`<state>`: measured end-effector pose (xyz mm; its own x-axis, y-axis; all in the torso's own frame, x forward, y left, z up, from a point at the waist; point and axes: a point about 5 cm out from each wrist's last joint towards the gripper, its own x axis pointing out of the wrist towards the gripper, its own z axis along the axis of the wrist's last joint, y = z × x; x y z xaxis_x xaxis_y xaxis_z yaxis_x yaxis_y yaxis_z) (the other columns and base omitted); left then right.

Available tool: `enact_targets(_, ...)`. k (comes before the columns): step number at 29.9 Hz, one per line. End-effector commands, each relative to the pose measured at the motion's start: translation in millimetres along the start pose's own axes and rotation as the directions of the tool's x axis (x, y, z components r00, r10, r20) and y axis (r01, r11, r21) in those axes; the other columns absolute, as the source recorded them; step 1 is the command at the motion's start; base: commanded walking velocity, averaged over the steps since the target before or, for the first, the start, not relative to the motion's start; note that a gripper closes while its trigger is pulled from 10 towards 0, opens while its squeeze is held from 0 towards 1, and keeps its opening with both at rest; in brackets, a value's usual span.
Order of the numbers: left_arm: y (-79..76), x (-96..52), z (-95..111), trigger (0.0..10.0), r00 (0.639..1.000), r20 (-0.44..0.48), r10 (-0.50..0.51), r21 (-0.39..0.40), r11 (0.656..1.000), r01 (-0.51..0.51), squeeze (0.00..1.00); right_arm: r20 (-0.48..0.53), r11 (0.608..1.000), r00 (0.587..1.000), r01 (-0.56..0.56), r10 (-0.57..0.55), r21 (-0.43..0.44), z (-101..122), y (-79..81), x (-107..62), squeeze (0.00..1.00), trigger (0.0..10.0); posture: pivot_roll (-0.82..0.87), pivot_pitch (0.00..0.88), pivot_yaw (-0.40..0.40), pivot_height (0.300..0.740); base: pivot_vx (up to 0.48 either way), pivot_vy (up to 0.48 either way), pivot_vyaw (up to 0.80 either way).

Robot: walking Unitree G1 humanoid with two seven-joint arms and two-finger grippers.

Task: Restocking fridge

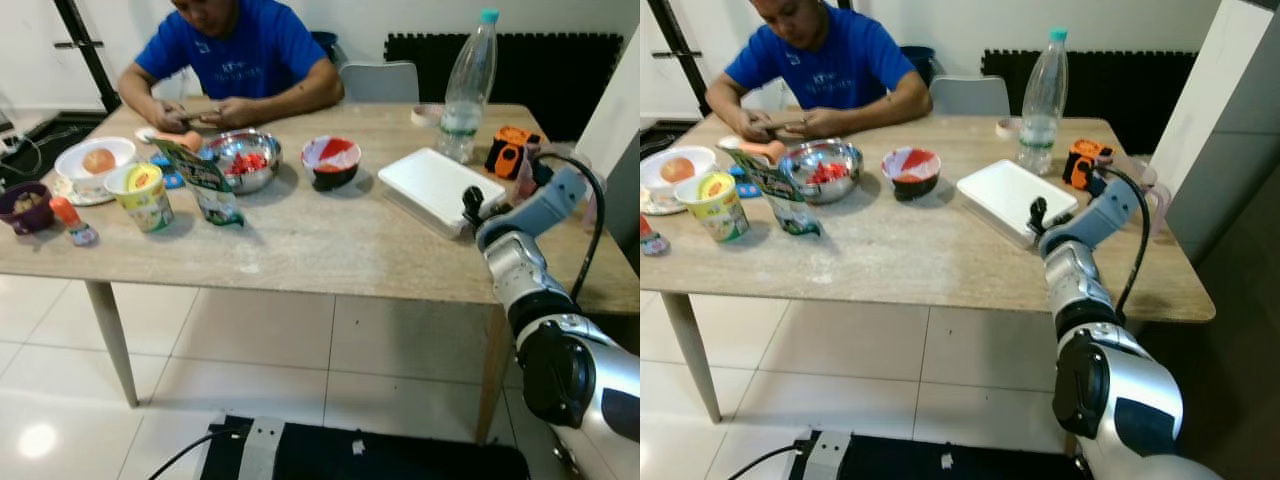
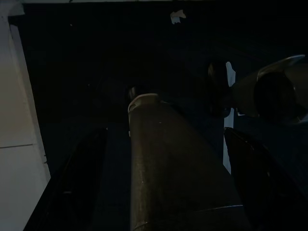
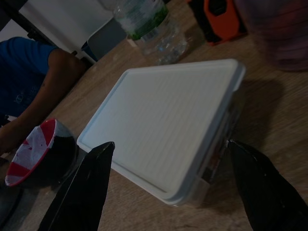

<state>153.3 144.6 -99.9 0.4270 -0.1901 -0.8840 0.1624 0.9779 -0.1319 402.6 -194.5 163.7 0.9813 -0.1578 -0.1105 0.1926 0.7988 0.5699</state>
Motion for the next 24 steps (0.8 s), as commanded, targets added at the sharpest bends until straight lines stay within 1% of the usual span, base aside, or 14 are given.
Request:
enact_targets(1, -1.6, -0.5, -8.4, 10.0, 0.999, -0.032, -0.005, 0.005, 1.000, 0.005, 0.00, -0.031, 1.000, 0.999, 0.006, -0.006, 0.004, -6.2, 2.4, -0.3, 0.00, 10.0, 0.02, 0.116, -0.011, 0.740, 0.000, 0.000, 0.00)
enact_targets(5, -0.7, -0.7, -8.5, 10.0, 1.000, -0.029, 0.001, 0.002, 1.000, -0.001, 0.00, -0.032, 1.000, 0.999, 0.006, -0.005, 0.005, -6.1, 3.4, -0.2, 0.00, 10.0, 0.02, 0.142, -0.008, 0.740, 0.000, 0.000, 0.00)
enact_targets(7, 3.0, -1.6, -9.1, 10.0, 0.999, 0.004, 0.039, -0.031, 0.999, -0.039, 0.00, -0.032, 1.000, 0.999, 0.012, -0.012, 0.015, -5.0, 1.7, 0.0, 0.00, 10.0, 0.05, 0.203, -0.010, 0.740, 0.000, 0.000, 0.00)
enact_targets(14, 11.3, -4.9, -13.3, 10.0, 0.989, 0.065, 0.136, -0.095, 0.987, -0.129, 0.00, -0.016, 0.997, 0.999, 0.036, -0.035, 0.062, -1.0, -5.5, -0.1, 0.00, 10.0, 0.11, 0.236, 0.004, 0.740, 0.000, 0.000, 0.00)
enact_targets(15, 45.1, -14.8, -8.5, 10.0, 0.978, 0.117, 0.171, -0.105, 0.982, -0.159, 0.00, -0.007, 0.996, 0.999, 0.036, -0.036, 0.083, 1.1, -5.6, 0.2, 0.00, 10.0, 0.12, 0.243, 0.008, 0.740, 0.000, 0.000, 0.00)
enact_targets(16, 45.1, -14.8, -8.5, 10.0, 0.978, 0.117, 0.171, -0.105, 0.982, -0.159, 0.00, -0.007, 0.996, 0.999, 0.036, -0.036, 0.083, 1.1, -5.6, 0.2, 0.00, 10.0, 0.12, 0.243, 0.008, 0.740, 0.000, 0.000, 0.00)
enact_targets(17, 71.6, -25.2, -3.5, 10.0, 0.969, 0.160, 0.191, -0.102, 0.979, -0.176, 0.00, 0.000, 0.995, 0.999, 0.036, -0.036, 0.097, 2.4, -5.2, 0.5, 0.00, 10.0, 0.12, 0.247, 0.012, 0.740, 0.000, 0.000, 0.00)
enact_targets(18, 71.6, -25.2, -3.5, 10.0, 0.969, 0.160, 0.191, -0.102, 0.979, -0.176, 0.00, 0.000, 0.995, 0.999, 0.036, -0.036, 0.097, 2.4, -5.2, 0.5, 0.00, 10.0, 0.12, 0.247, 0.012, 0.740, 0.000, 0.000, 0.00)
enact_targets(19, 89.7, -33.4, 0.3, 10.0, 0.962, 0.184, 0.203, -0.094, 0.978, -0.188, 0.00, 0.007, 0.992, 0.999, 0.032, -0.033, 0.122, 3.6, -4.3, 0.7, 0.00, 10.0, 0.12, 0.249, 0.015, 0.740, 0.000, 0.000, 0.00)
enact_targets(20, 89.7, -33.4, 0.3, 10.0, 0.962, 0.184, 0.203, -0.094, 0.978, -0.188, 0.00, 0.007, 0.992, 0.999, 0.032, -0.033, 0.122, 3.6, -4.3, 0.7, 0.00, 10.0, 0.12, 0.249, 0.015, 0.740, 0.000, 0.000, 0.00)
enact_targets(21, 99.2, -38.0, 2.7, 10.0, 0.958, 0.194, 0.210, -0.090, 0.977, -0.196, 0.00, 0.014, 0.990, 1.000, 0.025, -0.028, 0.139, 4.5, -3.5, 0.9, 0.00, 10.0, 0.12, 0.249, 0.016, 0.740, 0.000, 0.000, 0.00)
enact_targets(22, 100.2, -38.3, 2.4, 10.0, 0.959, 0.189, 0.212, -0.090, 0.976, -0.198, 0.00, 0.023, 0.987, 1.000, 0.015, -0.019, 0.162, 6.0, -2.4, 1.1, 0.00, 3.6, 0.11, 0.250, 0.018, 0.740, 0.000, 0.000, 0.00)
enact_targets(23, 100.2, -38.3, 2.4, 10.0, 0.959, 0.189, 0.212, -0.090, 0.976, -0.198, 0.00, 0.023, 0.987, 1.000, 0.015, -0.019, 0.162, 6.0, -2.4, 1.1, 0.00, 3.6, 0.11, 0.250, 0.018, 0.740, 0.000, 0.000, 0.00)
enact_targets(24, 98.7, -37.5, 1.8, 10.0, 0.961, 0.182, 0.208, -0.087, 0.977, -0.195, 0.00, 0.033, 0.982, 0.999, 0.007, -0.013, 0.187, 8.1, -2.2, 1.4, 0.00, 0.0, 0.10, 0.251, 0.018, 0.740, 0.000, 0.000, 0.00)
